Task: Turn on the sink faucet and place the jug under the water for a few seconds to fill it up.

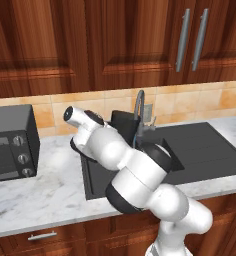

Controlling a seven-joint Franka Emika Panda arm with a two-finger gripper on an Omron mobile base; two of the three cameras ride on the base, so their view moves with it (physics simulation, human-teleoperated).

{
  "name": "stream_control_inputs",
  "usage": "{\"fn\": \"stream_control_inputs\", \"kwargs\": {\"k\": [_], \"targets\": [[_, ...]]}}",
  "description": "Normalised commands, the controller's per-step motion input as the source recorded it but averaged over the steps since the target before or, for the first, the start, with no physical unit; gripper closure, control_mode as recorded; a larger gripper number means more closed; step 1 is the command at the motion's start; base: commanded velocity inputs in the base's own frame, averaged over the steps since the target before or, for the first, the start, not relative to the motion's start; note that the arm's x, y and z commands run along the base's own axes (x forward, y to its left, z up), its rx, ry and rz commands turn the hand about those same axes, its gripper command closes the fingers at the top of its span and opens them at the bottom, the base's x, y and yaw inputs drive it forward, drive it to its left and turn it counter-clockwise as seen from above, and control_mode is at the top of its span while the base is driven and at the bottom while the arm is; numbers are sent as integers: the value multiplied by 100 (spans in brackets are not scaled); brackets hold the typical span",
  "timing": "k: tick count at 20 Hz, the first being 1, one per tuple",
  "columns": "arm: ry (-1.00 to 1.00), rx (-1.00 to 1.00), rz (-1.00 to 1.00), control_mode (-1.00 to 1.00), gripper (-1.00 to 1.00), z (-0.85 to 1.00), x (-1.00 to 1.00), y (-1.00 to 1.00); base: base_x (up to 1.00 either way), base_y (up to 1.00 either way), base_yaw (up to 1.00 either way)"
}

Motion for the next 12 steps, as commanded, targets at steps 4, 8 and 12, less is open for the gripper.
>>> {"fn": "stream_control_inputs", "kwargs": {"k": [4, 8, 12], "targets": [[0, 0, -5, -100, 100, 49, 0, -5, 0, 0, 0], [0, 0, -5, -100, 100, 16, 0, -14, 0, 0, 0], [0, 0, -3, -100, 100, 0, 8, -13, 0, 0, 0]]}}
